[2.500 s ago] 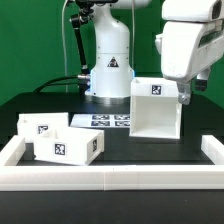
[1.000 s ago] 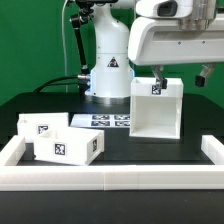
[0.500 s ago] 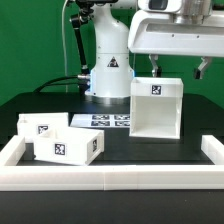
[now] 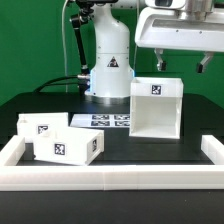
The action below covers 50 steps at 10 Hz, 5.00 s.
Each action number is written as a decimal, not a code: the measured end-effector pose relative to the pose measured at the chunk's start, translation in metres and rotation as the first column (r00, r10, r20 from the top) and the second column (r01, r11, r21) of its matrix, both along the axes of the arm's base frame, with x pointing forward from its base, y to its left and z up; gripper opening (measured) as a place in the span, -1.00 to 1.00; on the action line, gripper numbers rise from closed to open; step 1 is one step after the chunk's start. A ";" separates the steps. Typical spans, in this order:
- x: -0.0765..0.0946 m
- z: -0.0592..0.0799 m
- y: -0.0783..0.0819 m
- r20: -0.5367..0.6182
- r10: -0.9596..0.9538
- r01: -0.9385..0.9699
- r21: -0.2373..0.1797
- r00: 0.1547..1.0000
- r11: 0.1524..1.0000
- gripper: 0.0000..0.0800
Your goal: Assemble drawer
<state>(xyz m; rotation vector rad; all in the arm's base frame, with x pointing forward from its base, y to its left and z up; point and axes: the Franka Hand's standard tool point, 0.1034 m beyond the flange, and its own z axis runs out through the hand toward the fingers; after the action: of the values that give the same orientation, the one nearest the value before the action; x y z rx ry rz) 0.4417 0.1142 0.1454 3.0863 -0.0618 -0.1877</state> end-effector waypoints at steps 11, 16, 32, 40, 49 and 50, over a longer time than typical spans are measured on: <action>-0.058 -0.044 0.018 -0.004 -0.104 0.104 0.060 0.995 0.993 0.62; -0.058 -0.044 0.014 -0.007 -0.112 0.112 0.058 0.994 0.992 -0.41; 0.017 -0.045 0.009 0.034 -0.073 0.069 0.109 0.997 0.992 -0.91; 0.057 -0.044 0.016 0.112 -0.038 0.022 0.138 0.993 0.990 -0.90; 0.138 -0.043 -0.010 0.185 -0.021 -0.007 0.147 0.982 0.989 -0.90; 0.150 -0.043 -0.012 0.199 -0.016 -0.014 0.148 0.980 0.989 -0.90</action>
Offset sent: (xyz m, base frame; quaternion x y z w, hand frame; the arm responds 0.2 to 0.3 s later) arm -0.0388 0.0038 -0.0162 0.0732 -0.0015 0.0789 0.9942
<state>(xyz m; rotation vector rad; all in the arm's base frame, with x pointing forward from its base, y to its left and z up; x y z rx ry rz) 0.5914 0.1021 0.1023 3.2432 -0.0592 0.1247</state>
